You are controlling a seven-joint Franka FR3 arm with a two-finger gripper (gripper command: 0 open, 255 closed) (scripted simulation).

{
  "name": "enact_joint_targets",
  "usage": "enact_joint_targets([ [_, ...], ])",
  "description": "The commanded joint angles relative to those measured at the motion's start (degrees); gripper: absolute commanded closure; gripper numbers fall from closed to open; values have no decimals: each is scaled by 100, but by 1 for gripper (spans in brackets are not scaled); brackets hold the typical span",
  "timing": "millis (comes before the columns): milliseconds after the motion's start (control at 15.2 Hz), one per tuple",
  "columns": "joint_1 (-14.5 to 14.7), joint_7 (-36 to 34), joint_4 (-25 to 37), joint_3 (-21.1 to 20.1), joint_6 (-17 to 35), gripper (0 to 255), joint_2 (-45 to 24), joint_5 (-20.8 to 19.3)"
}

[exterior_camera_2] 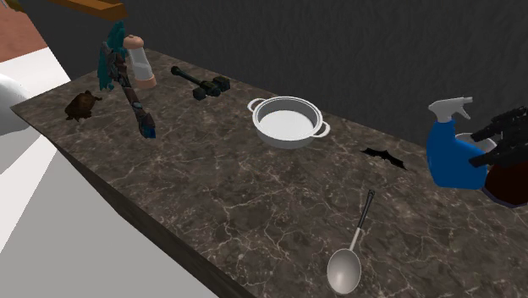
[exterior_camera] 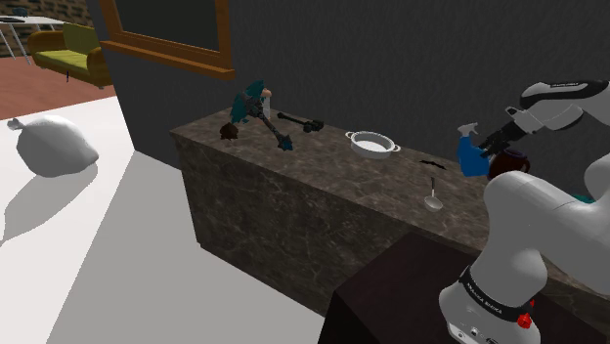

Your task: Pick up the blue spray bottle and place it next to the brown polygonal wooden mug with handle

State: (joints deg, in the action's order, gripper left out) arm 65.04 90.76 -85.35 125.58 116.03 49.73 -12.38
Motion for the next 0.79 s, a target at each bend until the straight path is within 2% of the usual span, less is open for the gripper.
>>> enact_joint_targets([
  [0, -52, 25, 81, -40, -149, 0, -62, 38],
  [198, -151, 86, 391, -131, -597, 0, -203, 131],
  [726, -151, 86, 390, -131, -596, 0, -203, 131],
])
